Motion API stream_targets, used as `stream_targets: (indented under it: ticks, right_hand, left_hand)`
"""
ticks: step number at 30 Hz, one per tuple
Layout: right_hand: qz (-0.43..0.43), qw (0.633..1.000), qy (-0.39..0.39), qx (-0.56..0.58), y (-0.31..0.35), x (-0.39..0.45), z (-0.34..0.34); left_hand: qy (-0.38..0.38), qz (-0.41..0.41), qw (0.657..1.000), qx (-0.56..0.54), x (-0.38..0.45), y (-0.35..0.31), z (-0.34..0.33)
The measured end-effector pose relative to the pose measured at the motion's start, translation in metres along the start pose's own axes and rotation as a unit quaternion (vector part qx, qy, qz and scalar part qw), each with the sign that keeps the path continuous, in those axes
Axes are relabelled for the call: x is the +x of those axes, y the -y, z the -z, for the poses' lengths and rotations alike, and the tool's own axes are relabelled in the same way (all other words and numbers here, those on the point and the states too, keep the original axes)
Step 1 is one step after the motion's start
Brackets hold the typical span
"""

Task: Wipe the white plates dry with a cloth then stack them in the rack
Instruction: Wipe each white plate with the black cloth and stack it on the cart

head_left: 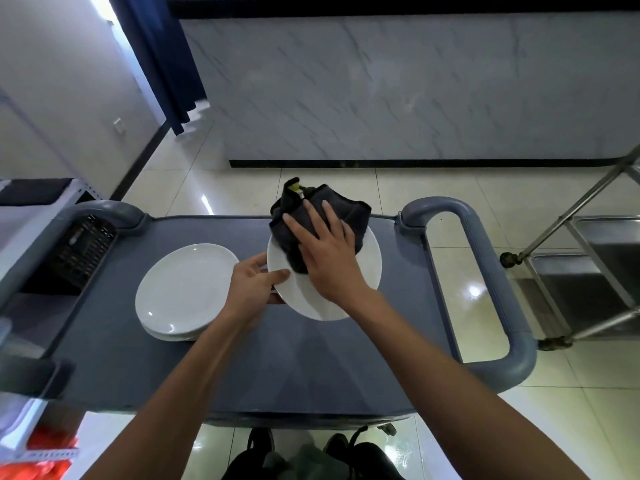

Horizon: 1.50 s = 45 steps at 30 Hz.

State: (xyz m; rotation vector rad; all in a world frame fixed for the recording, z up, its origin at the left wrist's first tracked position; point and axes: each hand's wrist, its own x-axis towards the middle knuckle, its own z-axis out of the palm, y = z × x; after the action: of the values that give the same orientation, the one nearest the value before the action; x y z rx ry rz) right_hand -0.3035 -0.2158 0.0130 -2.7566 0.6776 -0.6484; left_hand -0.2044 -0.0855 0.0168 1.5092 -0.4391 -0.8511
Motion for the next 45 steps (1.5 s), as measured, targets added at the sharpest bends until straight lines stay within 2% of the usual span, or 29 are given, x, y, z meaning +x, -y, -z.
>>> stream_targets:
  ticks: [3,11,16,19,21,27,32,35,40,45]
  right_hand:
    - [0.029,0.999,0.007,0.021,0.011,-0.010,-0.005]
    - [0.017,0.999,0.015,0.042,0.006,0.003,-0.001]
    - [-0.069,0.995,-0.061,0.034,-0.011,0.023,0.013]
    - [-0.144,0.984,-0.091,0.059,-0.025,0.023,0.020]
    - [-0.162,0.978,-0.103,0.082,-0.032,0.017,0.022]
    - [-0.203,0.960,-0.088,0.172,-0.034,-0.009,0.013]
    - [-0.231,0.956,-0.085,0.161,-0.016,-0.034,0.001]
    - [-0.227,0.963,-0.075,0.122,-0.001,-0.045,-0.005]
    - [-0.169,0.980,-0.035,0.097,0.030,-0.061,-0.018]
    - [-0.128,0.989,-0.019,0.069,0.026,-0.065,-0.021]
  left_hand:
    - [-0.020,0.006,1.000,-0.012,0.001,0.003,0.004]
    - [-0.015,-0.005,1.000,-0.015,0.001,0.001,0.007]
    - [-0.026,-0.006,0.999,-0.041,-0.001,-0.001,0.009]
    - [-0.037,-0.007,0.997,-0.062,0.001,-0.004,0.011]
    - [-0.048,-0.010,0.996,-0.072,0.002,-0.005,0.012]
    - [-0.080,-0.006,0.992,-0.097,0.005,-0.005,0.006]
    - [-0.102,-0.015,0.989,-0.108,0.009,-0.012,-0.004]
    - [-0.108,-0.020,0.987,-0.113,0.010,-0.015,-0.008]
    - [-0.101,-0.020,0.989,-0.107,0.011,-0.018,-0.009]
    - [-0.096,-0.018,0.992,-0.077,0.012,-0.018,0.003]
